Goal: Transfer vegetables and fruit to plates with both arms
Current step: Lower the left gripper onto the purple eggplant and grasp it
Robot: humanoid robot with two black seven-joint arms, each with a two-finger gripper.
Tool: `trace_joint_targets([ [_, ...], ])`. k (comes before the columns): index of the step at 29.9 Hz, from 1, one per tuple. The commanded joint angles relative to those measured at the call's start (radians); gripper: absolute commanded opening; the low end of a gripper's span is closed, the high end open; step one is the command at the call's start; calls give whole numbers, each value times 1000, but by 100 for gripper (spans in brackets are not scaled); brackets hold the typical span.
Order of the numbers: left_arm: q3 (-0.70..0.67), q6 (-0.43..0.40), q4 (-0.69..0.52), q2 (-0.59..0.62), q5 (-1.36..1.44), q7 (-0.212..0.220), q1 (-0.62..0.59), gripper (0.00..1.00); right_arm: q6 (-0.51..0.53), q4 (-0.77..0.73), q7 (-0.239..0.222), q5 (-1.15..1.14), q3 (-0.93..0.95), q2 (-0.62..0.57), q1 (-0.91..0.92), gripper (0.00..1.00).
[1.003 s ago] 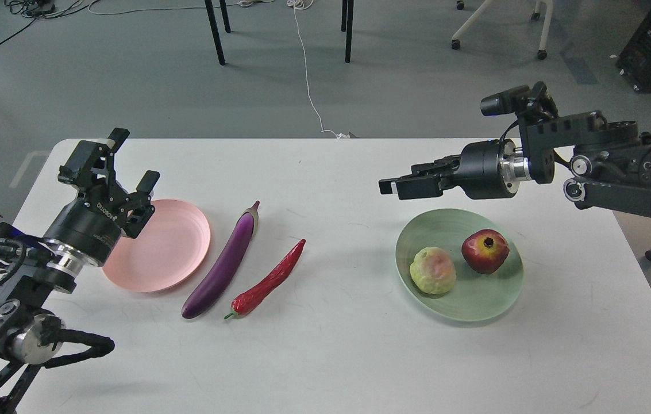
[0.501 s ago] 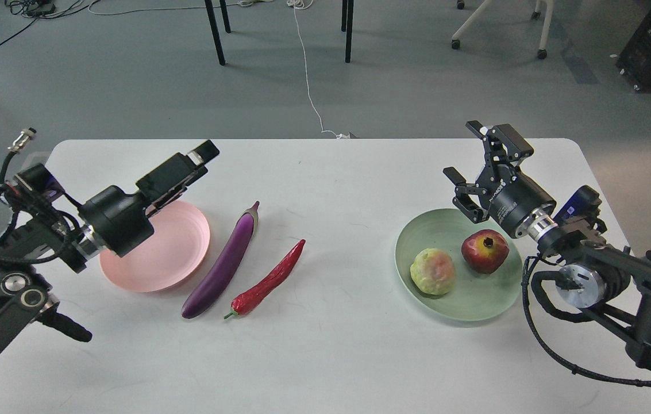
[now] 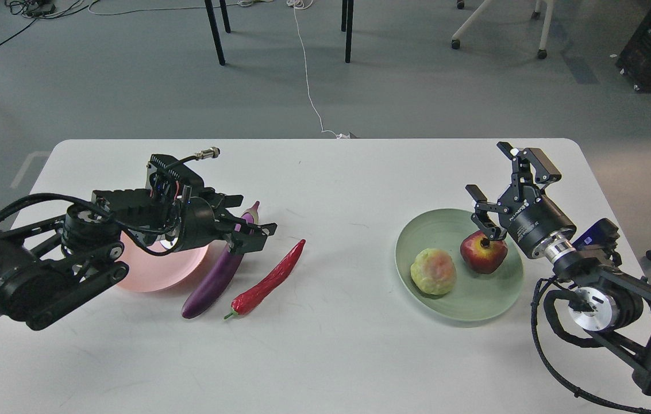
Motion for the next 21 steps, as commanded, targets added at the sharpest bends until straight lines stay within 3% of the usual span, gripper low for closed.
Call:
trace_joint_targets([
  [1, 15, 0, 59, -26, 31, 7, -10, 96, 0, -1, 0, 0, 0, -4, 1, 96],
  [8, 45, 4, 102, -43, 30, 61, 1, 86, 0, -1, 0, 0, 0, -7, 1, 96],
  [17, 52, 0, 116, -43, 28, 61, 11, 65, 0, 1, 0, 0, 0, -7, 1, 96],
  [21, 52, 0, 118, -44, 28, 61, 19, 65, 0, 1, 0, 0, 1, -7, 2, 96],
])
